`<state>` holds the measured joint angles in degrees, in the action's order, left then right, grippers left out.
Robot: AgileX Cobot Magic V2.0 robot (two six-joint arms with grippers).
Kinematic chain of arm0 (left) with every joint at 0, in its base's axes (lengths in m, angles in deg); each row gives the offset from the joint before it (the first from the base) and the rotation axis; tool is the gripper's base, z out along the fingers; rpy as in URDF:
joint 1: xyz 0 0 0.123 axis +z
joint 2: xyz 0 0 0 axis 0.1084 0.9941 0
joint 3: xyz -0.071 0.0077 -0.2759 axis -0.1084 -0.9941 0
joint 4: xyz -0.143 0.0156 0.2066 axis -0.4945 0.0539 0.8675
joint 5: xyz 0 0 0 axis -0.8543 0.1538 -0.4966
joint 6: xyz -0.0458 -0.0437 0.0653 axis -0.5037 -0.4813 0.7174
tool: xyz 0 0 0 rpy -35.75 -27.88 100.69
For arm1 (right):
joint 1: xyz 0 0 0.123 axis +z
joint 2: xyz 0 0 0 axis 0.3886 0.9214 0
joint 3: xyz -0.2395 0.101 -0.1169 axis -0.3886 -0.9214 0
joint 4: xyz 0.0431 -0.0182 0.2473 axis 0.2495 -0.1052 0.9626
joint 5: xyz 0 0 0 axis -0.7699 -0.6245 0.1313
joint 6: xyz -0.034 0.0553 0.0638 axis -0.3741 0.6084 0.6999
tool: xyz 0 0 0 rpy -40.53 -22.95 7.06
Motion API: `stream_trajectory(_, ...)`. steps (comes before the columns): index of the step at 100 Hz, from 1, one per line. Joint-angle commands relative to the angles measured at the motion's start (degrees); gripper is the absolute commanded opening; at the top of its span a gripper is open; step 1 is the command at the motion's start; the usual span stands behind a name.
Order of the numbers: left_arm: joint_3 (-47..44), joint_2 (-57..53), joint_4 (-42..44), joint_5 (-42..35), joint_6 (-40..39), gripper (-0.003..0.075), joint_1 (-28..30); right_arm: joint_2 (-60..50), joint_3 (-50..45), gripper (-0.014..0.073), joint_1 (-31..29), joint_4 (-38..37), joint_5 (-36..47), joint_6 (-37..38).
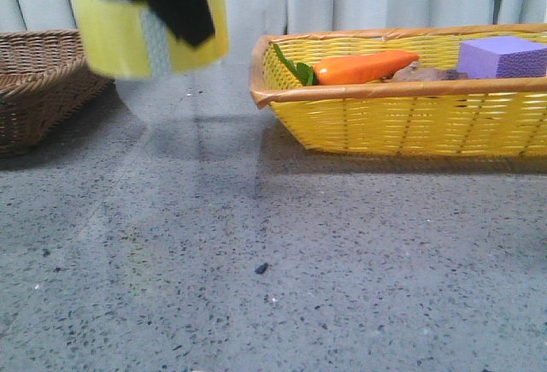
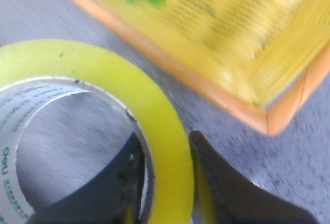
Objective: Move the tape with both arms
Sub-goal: 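Lift the tape roll with the left gripper over the brown basket, then lower the tape roll into the brown basket and open the left gripper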
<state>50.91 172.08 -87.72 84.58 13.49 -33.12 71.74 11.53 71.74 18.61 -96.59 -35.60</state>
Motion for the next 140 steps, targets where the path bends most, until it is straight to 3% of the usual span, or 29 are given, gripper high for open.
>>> stream_trajectory(1, 4.45, -4.52, 2.12, -2.50, 0.07, -0.0004, 0.66, -0.30, 1.44, -0.0066, -0.37, -1.04, 3.73, -0.05)
stream_trajectory(18, 6.50, -7.87, 2.88, 0.47, 0.07, -0.0011, 7.59, -0.30, 1.44, -0.0066, -0.37, -1.04, 3.93, -0.05)
stream_trajectory(40, 6.50, -9.62, 2.64, 5.89, 0.07, -0.0011, 22.01, -0.30, 1.44, -0.0066, -0.37, -1.04, 3.93, -0.05)
stream_trajectory(58, 4.35, -9.26, -2.65, 3.84, 0.52, -0.0011, 30.42, -0.30, 1.44, -0.0066, -0.37, -1.04, 4.06, -0.05)
stream_trajectory(120, -1.10, 1.60, -5.73, -5.35, 0.52, -0.0011, 32.58, -0.30, 1.44, -0.0066, -0.37, -1.04, 4.19, -0.05)
stream_trajectory(140, -1.10, 3.93, -7.66, -4.49, 0.52, -0.0011, 32.58, -0.30, 1.44, -0.0066, -0.37, -1.04, 4.19, -0.05)
